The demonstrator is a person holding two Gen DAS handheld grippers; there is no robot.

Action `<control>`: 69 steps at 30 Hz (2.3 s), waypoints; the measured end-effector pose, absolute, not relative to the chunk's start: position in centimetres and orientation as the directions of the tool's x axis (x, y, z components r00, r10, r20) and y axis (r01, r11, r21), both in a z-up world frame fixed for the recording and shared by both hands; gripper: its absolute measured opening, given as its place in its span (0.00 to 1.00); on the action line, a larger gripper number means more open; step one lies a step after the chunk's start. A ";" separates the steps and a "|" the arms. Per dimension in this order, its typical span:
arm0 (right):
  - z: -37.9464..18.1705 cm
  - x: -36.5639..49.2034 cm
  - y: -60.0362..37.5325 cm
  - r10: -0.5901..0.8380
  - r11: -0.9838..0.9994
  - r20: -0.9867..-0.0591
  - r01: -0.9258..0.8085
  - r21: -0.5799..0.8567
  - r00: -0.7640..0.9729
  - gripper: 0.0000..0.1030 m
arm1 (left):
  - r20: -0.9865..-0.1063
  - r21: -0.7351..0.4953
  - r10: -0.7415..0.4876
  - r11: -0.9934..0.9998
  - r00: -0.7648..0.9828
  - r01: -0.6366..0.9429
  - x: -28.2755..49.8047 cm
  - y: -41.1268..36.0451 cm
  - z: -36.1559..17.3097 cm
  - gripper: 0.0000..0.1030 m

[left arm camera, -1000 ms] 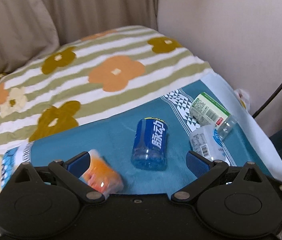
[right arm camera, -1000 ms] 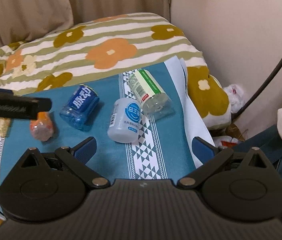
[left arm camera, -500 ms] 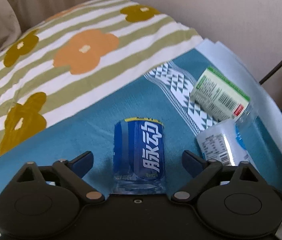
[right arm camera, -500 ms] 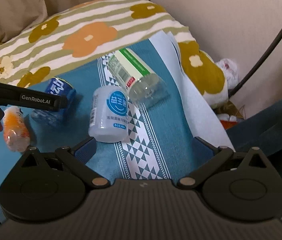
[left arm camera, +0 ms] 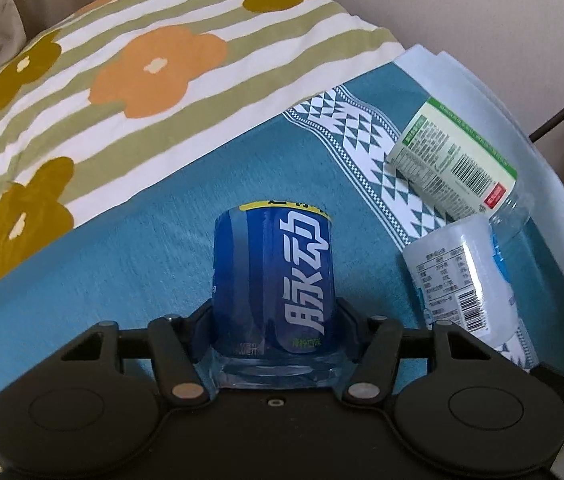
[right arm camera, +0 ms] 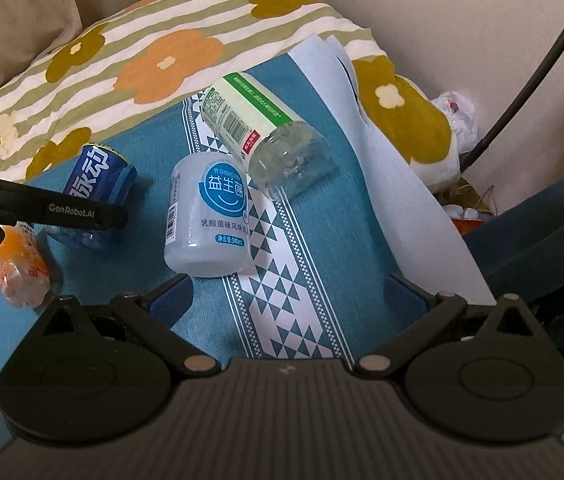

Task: Flip cup upright
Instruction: 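Lift the blue cup with the left gripper and carry it toward the right gripper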

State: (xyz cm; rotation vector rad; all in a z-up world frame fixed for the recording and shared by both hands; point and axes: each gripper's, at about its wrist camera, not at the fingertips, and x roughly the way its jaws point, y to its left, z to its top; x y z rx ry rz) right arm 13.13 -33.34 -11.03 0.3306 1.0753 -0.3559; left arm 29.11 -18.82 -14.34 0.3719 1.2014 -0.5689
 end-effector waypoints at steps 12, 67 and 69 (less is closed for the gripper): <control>-8.8 12.1 -33.3 -0.109 0.914 -0.869 0.391 0.103 0.483 1.00 | -0.913 -0.040 -0.257 0.830 0.318 0.556 26.7 -18.6 -10.0 0.62; -11.5 4.2 -29.7 0.066 0.993 -0.897 0.058 0.101 0.436 1.00 | -0.918 -0.037 -0.103 0.984 0.383 0.174 10.3 -9.6 -13.3 0.88; -11.4 4.1 -29.8 0.065 0.993 -0.896 0.058 0.101 0.439 1.00 | -0.917 -0.039 -0.104 0.984 0.385 0.173 10.2 -9.7 -13.1 0.88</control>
